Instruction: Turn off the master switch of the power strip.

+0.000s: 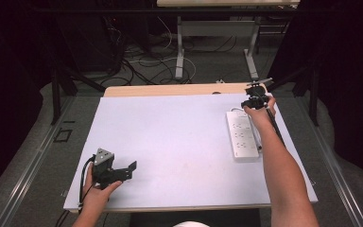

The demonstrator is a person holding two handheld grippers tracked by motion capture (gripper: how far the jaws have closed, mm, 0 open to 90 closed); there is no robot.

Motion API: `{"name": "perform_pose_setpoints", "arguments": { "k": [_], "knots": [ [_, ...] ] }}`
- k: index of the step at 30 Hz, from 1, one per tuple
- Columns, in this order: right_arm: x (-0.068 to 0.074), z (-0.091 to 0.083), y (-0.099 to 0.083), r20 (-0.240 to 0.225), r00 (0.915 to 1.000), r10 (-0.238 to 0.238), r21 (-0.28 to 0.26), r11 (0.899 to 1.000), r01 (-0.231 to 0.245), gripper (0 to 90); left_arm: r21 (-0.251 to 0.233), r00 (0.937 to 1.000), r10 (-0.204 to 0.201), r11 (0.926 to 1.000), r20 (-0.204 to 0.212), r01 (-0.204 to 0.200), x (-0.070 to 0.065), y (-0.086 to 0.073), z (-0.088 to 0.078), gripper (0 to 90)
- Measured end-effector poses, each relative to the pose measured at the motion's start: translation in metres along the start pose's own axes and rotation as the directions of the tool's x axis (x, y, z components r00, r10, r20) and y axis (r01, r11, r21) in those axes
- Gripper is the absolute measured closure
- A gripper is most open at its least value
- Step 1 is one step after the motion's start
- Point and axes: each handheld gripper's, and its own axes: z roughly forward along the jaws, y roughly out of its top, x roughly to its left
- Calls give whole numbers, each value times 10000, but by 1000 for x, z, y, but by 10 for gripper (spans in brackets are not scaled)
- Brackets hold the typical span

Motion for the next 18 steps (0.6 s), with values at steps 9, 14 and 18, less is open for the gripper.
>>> {"name": "perform_pose_setpoints", "arguments": {
  "k": [9, 14, 18],
  "knots": [
    [2, 7, -1, 15, 10000, -13, 160, 9999, 12, 897, 11, 10000, 23, 10000, -46, -23, 0, 0, 0, 41],
    [1, 13, -2, -46, 10000, 30, 332, 9994, -28, 900, 18, 10000, 19, 10000, -23, -19, 1, 0, 0, 42],
    [0, 21, -4, -27, 10000, 91, 577, 9983, -90, 900, 44, 10000, -2, 10000, 3, 2, 2, 0, 1, 43]
  ]
}}
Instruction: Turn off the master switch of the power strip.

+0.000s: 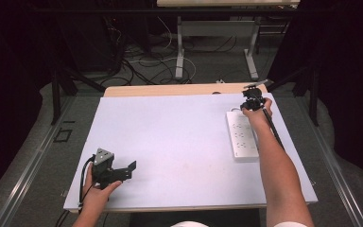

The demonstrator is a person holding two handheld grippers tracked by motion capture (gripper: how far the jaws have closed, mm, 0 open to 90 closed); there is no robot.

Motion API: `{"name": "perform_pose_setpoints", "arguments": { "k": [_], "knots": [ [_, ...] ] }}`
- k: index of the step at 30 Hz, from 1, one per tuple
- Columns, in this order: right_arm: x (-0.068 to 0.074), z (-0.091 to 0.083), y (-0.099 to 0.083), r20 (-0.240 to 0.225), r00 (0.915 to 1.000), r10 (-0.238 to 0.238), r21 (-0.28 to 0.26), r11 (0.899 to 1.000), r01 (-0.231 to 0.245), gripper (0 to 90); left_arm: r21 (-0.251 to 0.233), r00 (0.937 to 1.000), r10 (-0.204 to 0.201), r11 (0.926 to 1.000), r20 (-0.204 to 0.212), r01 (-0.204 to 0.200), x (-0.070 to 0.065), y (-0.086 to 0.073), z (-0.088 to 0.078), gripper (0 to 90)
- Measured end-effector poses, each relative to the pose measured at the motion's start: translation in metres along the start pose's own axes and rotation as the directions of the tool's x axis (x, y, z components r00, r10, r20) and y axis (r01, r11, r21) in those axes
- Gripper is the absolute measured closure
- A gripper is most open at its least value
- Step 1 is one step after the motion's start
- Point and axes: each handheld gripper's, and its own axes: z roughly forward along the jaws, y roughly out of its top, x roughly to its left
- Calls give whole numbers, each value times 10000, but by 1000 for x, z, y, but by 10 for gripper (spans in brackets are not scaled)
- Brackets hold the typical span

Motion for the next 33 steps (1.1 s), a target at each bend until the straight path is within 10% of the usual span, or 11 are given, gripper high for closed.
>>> {"name": "perform_pose_setpoints", "arguments": {
  "k": [21, 33],
  "knots": [
    [-3, 17, -7, 28, 10000, 58, 399, 9992, -59, 900, -21, 9999, -141, 9999, -29, 141, 0, -2, -2, 46],
    [2, 20, -11, 425, 9966, -709, 368, 9969, 694, 900, 37, 9999, -114, 9999, -87, 114, 0, -3, -3, 47]
  ]
}}
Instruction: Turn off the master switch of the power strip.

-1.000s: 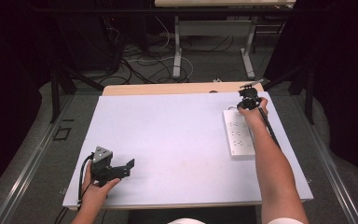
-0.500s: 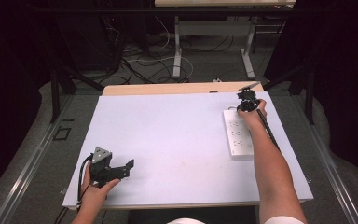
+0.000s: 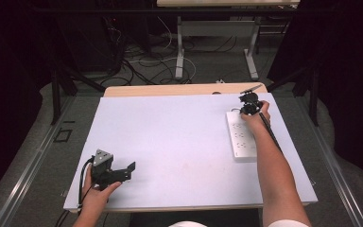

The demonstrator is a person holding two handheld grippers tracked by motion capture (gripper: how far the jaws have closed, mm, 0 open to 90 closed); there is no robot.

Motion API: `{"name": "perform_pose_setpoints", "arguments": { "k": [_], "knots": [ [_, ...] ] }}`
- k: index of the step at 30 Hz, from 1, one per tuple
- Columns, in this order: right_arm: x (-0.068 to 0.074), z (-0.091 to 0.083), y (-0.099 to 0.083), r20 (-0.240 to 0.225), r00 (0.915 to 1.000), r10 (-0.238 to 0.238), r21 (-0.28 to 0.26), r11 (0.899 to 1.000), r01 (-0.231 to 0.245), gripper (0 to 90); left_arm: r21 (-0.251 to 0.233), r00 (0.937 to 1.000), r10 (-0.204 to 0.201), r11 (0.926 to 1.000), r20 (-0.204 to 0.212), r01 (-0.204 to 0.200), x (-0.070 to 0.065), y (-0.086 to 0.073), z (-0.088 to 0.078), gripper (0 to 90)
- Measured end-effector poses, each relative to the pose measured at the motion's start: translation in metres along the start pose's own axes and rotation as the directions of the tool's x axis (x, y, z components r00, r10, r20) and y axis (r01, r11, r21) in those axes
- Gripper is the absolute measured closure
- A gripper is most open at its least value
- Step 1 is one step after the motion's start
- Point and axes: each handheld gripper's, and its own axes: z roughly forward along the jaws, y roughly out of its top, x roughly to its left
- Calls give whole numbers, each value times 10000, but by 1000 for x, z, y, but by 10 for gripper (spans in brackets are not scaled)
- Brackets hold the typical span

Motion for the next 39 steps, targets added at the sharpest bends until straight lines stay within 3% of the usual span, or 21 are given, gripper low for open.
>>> {"name": "perform_pose_setpoints", "arguments": {
  "k": [16, 24, 39],
  "knots": [
    [-2, -5, 0, 90, 9986, 530, -148, 9985, -528, 900, -46, 10000, -38, 10000, 18, 38, -1, 0, 1, 47],
    [-3, -12, 2, -26, 9986, 523, -400, 9978, -524, 838, -59, 10000, -87, 9999, -9, 87, 0, -2, 0, 47],
    [-6, -23, 3, -234, 9965, 801, -384, 9960, -810, 710, -33, 10000, -40, 10000, -23, 40, -1, -1, -1, 47]
  ]
}}
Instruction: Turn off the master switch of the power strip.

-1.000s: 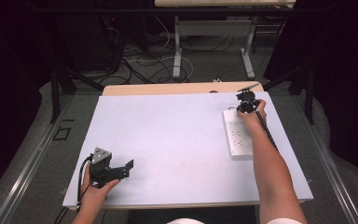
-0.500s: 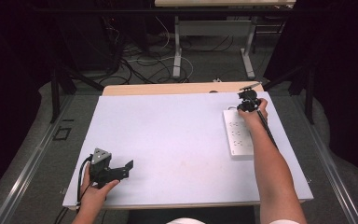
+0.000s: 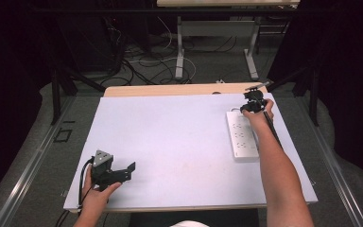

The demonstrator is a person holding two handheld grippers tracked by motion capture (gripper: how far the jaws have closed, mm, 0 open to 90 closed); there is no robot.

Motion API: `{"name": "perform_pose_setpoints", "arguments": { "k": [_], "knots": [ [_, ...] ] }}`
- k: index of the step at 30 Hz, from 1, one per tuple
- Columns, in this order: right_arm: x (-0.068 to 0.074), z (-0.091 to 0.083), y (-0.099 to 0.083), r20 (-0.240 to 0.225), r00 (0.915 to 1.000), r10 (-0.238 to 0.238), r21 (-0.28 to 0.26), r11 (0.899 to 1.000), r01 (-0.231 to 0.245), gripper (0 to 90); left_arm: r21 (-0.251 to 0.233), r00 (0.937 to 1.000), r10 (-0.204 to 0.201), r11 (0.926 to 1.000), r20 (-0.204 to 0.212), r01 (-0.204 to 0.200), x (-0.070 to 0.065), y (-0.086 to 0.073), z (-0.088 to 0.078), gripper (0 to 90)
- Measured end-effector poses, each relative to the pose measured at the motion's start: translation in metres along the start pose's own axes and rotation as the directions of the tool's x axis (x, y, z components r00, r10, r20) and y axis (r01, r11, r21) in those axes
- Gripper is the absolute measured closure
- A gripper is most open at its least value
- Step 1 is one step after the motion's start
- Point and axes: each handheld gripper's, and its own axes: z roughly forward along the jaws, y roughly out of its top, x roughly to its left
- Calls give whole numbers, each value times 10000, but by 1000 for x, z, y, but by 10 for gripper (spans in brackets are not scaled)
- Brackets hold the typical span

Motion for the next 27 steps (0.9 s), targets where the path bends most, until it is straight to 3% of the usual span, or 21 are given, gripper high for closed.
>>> {"name": "perform_pose_setpoints", "arguments": {
  "k": [14, 23, 27],
  "knots": [
    [5, -10, 0, -493, 9987, -122, -293, 9995, 108, 497, -23, 10000, 44, 10000, -8, -44, -2, 1, 1, 47],
    [8, -15, -1, -420, 9975, -571, -400, 9977, 554, 437, 4, 9999, 138, 9999, -6, -138, -2, 1, 1, 47],
    [9, -16, -2, -392, 9982, -450, -298, 9986, 439, 346, -36, 10000, 51, 10000, -11, -51, -1, 1, 1, 47]
  ]
}}
